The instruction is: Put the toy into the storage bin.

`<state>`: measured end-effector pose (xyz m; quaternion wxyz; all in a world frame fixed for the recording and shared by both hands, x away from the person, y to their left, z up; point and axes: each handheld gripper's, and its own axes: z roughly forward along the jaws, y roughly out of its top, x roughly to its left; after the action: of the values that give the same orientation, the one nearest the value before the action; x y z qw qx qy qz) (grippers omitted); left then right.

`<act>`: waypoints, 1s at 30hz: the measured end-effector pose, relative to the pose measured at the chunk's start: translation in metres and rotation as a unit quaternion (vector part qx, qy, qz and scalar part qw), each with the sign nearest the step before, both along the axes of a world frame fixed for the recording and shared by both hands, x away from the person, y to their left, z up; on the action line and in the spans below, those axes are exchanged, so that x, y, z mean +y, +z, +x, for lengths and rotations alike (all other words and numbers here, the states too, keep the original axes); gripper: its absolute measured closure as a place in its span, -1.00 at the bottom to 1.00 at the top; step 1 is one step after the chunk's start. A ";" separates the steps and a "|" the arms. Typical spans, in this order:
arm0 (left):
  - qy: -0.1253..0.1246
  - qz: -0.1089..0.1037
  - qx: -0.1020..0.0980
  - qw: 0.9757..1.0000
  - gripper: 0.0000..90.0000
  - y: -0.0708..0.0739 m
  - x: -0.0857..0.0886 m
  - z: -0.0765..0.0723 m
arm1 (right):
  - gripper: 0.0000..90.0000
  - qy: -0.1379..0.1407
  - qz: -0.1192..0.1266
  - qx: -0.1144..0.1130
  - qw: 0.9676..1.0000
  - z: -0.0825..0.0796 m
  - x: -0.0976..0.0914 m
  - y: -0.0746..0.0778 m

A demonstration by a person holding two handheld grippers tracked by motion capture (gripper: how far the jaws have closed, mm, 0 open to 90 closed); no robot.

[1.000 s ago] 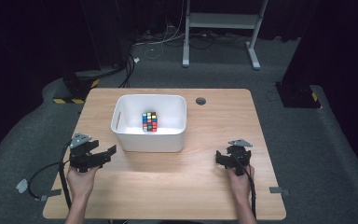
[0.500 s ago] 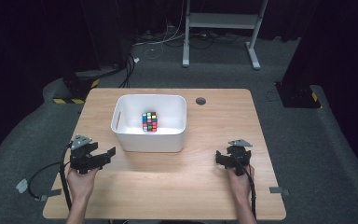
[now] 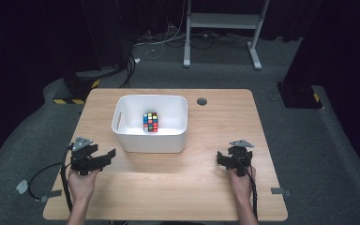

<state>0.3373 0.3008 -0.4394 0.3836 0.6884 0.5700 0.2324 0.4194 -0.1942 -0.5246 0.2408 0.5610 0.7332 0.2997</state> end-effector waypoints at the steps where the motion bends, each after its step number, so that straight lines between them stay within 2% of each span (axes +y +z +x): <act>1: 0.000 0.000 0.001 1.000 -0.51 -0.001 0.000 0.000 | -0.68 0.000 0.000 0.000 1.000 0.000 0.000 0.000; 19: 0.009 0.007 0.010 1.000 -0.51 -0.013 0.002 0.004 | -0.68 0.000 0.000 0.000 1.000 0.000 0.000 0.000; 30: 0.014 0.015 0.024 1.000 -0.51 -0.025 0.004 0.006 | -0.68 0.000 0.000 0.000 1.000 0.000 0.000 0.000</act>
<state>0.3435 0.3046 -0.4648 0.3564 0.6915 0.5850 0.2293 0.4194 -0.1942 -0.5246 0.2409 0.5610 0.7331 0.2997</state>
